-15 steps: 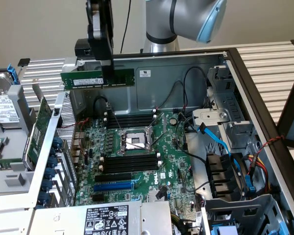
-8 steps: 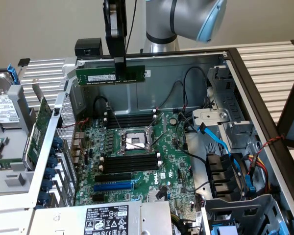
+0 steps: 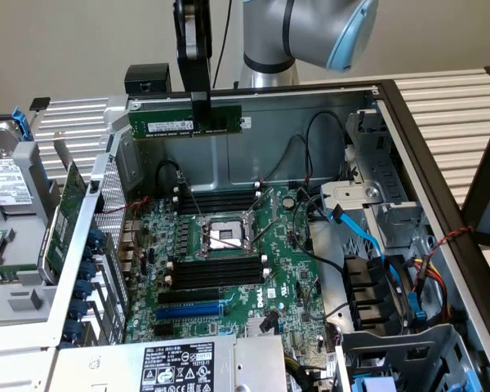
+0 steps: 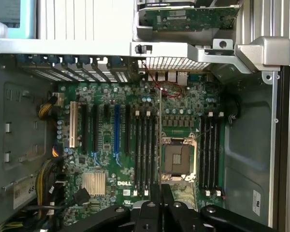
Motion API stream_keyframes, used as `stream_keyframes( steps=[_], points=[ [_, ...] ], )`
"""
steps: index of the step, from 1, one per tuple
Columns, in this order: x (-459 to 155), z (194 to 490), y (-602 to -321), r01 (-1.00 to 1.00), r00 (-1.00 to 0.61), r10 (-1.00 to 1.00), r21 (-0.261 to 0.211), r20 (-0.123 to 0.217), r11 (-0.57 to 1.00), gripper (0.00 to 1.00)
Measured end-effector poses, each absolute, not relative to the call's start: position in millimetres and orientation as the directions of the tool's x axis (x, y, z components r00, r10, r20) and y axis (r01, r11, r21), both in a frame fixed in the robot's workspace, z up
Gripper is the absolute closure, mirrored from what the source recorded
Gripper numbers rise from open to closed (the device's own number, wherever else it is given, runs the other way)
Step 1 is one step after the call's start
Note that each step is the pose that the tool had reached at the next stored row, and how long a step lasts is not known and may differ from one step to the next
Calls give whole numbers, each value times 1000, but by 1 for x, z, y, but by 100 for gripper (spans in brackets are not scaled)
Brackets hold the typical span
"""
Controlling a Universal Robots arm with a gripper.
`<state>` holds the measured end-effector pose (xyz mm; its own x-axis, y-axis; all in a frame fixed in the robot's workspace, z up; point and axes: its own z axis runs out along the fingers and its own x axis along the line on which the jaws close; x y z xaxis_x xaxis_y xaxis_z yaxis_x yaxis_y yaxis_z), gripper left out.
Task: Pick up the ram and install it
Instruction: 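Pick up the ram and move it above insertion slot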
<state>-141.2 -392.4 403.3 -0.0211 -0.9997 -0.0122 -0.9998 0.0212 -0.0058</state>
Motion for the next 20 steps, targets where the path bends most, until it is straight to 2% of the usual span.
stream_keyframes(
  steps=[20],
  points=[
    [-117, 396, -385, -1000, -15, -1000, -6, -12, 15, 88]
  ],
)
